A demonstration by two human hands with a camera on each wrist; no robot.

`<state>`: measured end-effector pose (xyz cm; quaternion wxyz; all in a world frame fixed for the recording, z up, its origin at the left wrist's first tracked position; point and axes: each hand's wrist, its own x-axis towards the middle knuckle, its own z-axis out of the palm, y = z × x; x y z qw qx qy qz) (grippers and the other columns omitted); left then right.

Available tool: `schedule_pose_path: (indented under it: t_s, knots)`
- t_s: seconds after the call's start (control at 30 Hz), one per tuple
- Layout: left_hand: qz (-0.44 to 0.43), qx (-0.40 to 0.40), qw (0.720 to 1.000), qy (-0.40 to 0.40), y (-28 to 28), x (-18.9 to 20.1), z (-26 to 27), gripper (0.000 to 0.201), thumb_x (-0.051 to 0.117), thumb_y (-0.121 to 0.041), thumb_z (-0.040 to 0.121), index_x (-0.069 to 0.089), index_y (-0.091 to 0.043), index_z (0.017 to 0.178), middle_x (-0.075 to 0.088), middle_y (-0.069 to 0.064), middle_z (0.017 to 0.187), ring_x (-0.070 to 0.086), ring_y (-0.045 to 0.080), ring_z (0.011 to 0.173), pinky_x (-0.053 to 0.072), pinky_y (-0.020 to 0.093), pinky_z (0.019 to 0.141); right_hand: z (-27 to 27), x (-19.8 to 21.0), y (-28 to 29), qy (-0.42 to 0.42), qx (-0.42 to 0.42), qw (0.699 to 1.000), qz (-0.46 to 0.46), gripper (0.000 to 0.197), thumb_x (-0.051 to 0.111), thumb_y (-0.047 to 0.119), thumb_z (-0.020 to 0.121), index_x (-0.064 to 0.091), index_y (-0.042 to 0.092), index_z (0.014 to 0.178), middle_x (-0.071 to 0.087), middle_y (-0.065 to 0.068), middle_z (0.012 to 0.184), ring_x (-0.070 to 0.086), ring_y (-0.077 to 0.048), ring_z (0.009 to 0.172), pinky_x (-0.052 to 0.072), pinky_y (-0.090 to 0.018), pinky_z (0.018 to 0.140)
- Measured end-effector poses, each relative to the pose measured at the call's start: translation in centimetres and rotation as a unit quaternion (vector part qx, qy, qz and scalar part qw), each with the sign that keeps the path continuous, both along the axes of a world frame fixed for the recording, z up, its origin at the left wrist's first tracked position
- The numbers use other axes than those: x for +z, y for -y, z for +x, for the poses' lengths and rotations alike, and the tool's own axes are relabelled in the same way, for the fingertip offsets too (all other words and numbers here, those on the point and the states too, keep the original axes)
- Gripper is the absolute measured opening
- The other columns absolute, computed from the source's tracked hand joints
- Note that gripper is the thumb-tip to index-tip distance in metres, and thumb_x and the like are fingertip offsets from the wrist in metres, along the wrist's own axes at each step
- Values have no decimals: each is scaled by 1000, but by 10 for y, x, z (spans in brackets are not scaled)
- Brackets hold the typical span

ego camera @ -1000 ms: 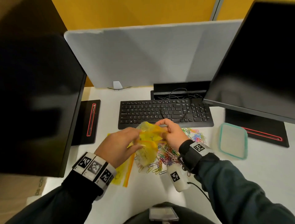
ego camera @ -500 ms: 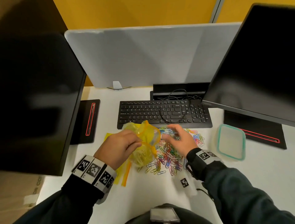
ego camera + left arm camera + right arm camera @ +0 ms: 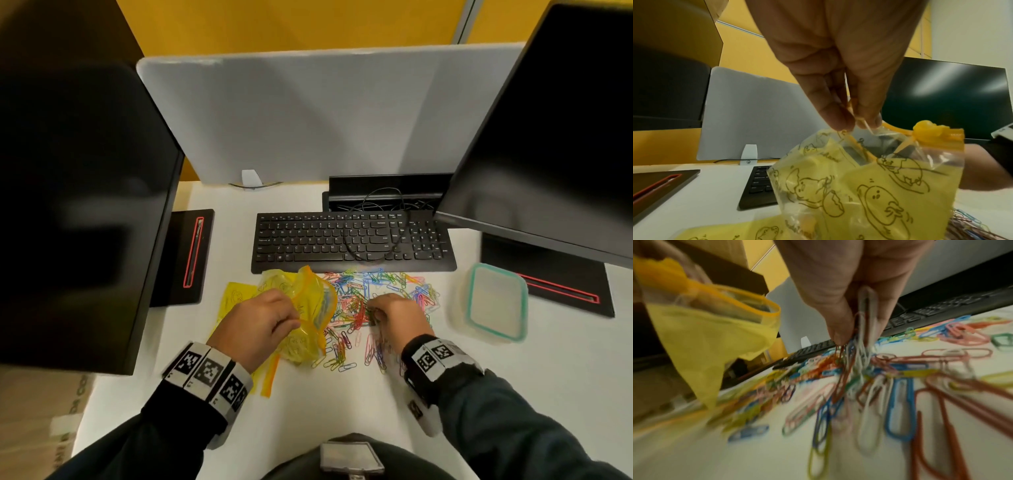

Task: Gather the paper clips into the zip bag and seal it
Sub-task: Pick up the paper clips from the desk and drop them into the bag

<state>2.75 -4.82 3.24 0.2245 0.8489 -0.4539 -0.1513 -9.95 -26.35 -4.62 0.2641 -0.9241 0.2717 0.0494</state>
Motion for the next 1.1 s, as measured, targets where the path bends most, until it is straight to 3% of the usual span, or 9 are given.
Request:
schedule_pose_path:
  t_s: [0.17,0.3,0.47,0.6,0.67,0.73,0.87,0.97,1.1]
  knots:
    - [-5,6,1000,-4,7,6,-4,19,58,-34,80,70,-19,80,63,-4,98,62,15,79,47,23,70,-1,44,2,142,-171,965,138,20,62,0,84,74,11,95,73,-9,97,65,-20,88,50,-33,93]
    - [-40,21,999,-7,14,13,-5,18,61,-32,78,70,-18,79,63,-4,102,58,9,78,42,21,72,9,103,-14,259,-120,907,310,31,67,-3,78,74,27,75,73,-8,79,66,-14,65,58,-31,69]
    - [-75,12,997,-28,25,19,-10,28,53,-44,75,69,-20,78,64,-7,95,55,5,73,49,28,67,29,114,-35,203,-22,951,230,11,72,17,78,75,22,88,74,-3,86,67,-21,79,56,-41,79]
    - [-81,26,996,-33,22,13,-14,32,52,-46,74,70,-20,76,63,-9,91,55,6,79,46,20,68,22,90,-8,286,-143,923,214,17,60,17,87,71,30,88,71,6,88,67,-20,85,57,-43,79]
    - [-82,28,996,-34,19,9,-14,36,48,-49,73,70,-20,75,63,-8,91,52,4,85,43,18,69,12,59,26,192,-188,956,116,24,54,11,89,65,24,106,69,-3,106,64,-24,99,52,-42,91]
    - [-84,30,995,-34,18,6,-15,38,45,-50,73,70,-21,75,64,-9,91,52,3,86,44,20,71,1,28,51,-1,-158,987,41,42,47,5,91,46,14,132,49,-14,138,50,-29,122,40,-37,105]
    - [-97,23,994,-32,23,8,-15,34,48,-48,73,69,-22,74,61,-13,90,53,0,83,47,21,69,-13,-5,60,-142,-11,989,43,65,37,0,93,11,22,148,4,-6,159,9,-31,145,13,-40,118]
    - [-99,20,994,-30,23,9,-15,34,48,-47,73,69,-21,73,60,-13,87,53,1,82,45,18,68,-29,-7,55,-165,34,985,39,66,44,14,94,7,22,149,2,-3,159,5,-29,146,12,-42,119]
    - [-89,33,995,-33,21,10,-14,31,51,-47,73,69,-22,73,62,-11,87,52,1,84,47,17,68,-61,-14,41,-140,30,990,4,67,56,26,89,22,20,146,23,-5,153,27,-30,137,26,-37,113]
